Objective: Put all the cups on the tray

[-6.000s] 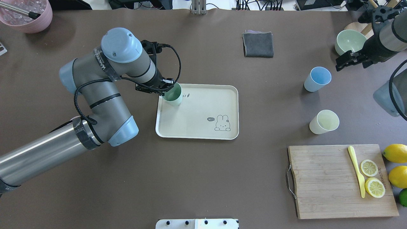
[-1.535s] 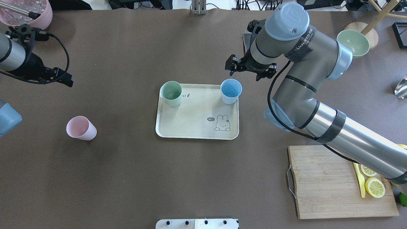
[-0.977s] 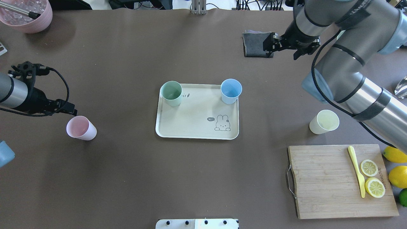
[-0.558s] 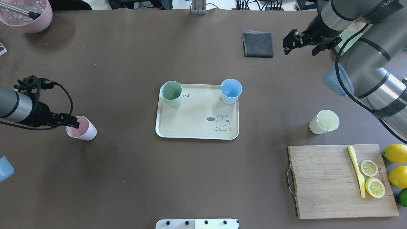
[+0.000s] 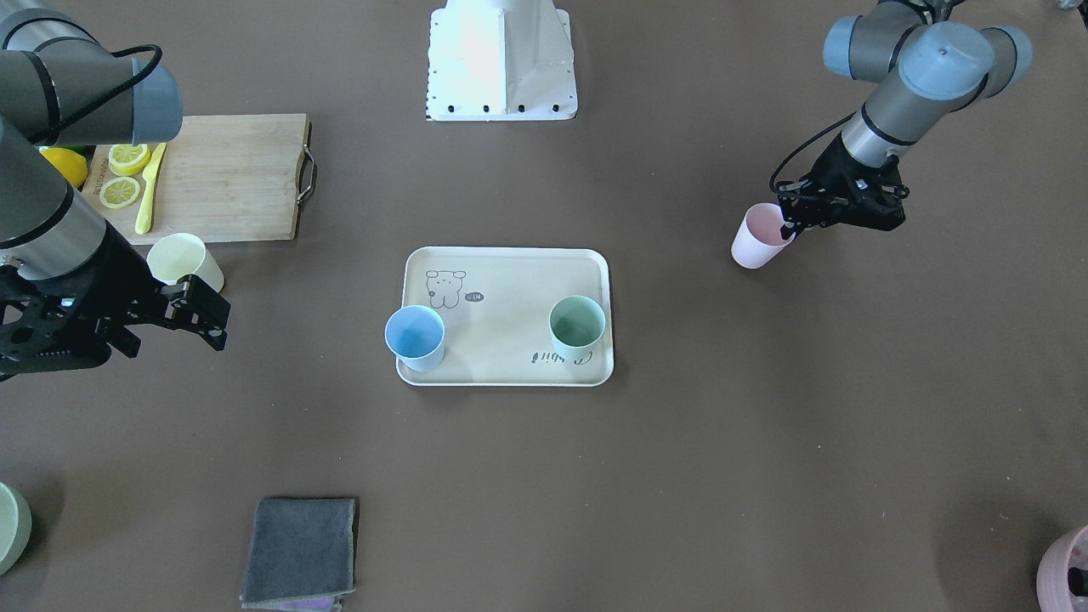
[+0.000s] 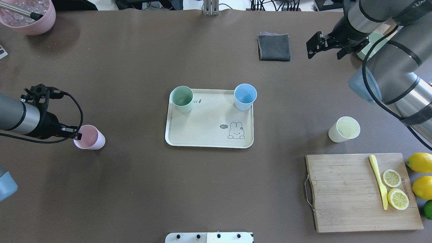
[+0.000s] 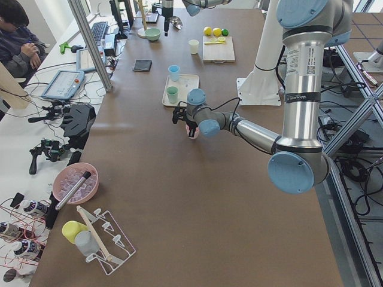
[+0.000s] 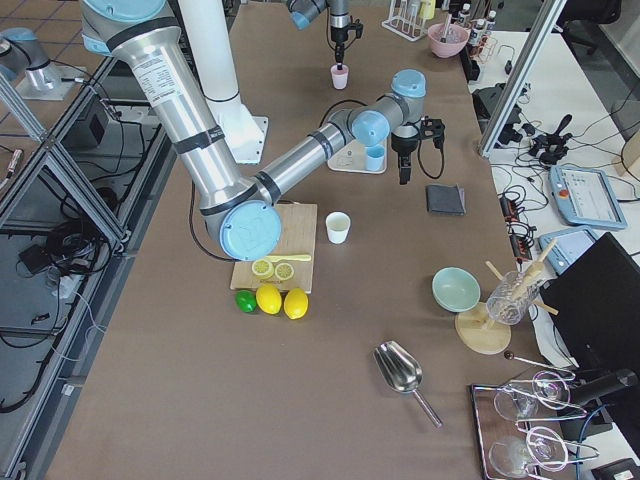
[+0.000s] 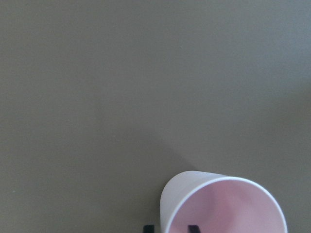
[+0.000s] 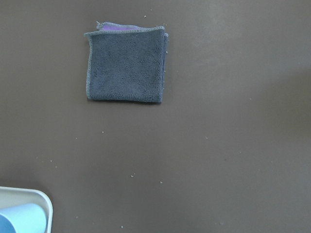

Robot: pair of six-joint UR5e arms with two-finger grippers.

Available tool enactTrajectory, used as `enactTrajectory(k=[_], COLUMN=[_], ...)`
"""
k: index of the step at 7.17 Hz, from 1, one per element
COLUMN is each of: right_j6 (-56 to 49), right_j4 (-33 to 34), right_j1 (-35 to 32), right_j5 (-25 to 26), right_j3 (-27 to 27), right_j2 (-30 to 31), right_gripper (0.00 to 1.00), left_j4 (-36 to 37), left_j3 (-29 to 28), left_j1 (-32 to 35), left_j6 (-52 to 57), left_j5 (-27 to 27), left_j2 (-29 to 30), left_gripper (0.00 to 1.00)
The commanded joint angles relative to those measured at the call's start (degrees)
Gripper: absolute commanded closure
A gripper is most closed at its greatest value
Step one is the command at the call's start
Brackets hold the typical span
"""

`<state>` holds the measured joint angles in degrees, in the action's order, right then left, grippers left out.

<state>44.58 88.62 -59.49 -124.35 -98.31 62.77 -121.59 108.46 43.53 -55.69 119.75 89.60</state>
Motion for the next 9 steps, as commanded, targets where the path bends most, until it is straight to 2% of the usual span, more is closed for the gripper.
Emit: enactTrajectory(k=[1, 2, 4, 5, 6, 7, 9], right_j6=[-4.6, -7.1, -13.1, -13.9, -15.6, -15.7, -15.7], right_j4=[-0.3, -0.3, -0.3, -0.4, -0.4, -0.4, -0.4], right_j1=[-1.2, -2.5, -5.3, -6.1, -6.4, -6.6, -6.6], right_j5=[-0.1, -0.1, -2.7, -3.3, -3.4, -3.4, -3.4], right_j3=[-1.3, -2.8, -4.8, -4.9, -4.9, -4.9, -4.8], right_j2=[3.7, 6.6, 11.6, 12.9, 13.6, 13.7, 13.7], right_gripper=[0.00, 0.00, 0.00, 0.00, 0.00, 0.00, 0.00], left_j4=[4.3, 9.7, 20.4, 22.6, 22.6, 22.6, 22.7], left_j3=[1.0, 0.9, -0.7, -2.1, -6.5, -8.4, -9.1], left_j1=[0.0, -0.5, -6.2, -8.7, -10.2, -10.3, -9.8], left_j6=[-2.0, -5.9, -11.5, -13.4, -13.5, -13.5, -13.3], left_j5=[0.2, 0.2, -0.5, -3.3, -6.6, -6.7, -6.8], left_j2=[5.6, 11.8, 22.9, 26.7, 30.5, 32.5, 32.7], left_gripper=[1.00, 1.00, 1.00, 1.00, 1.00, 1.00, 1.00])
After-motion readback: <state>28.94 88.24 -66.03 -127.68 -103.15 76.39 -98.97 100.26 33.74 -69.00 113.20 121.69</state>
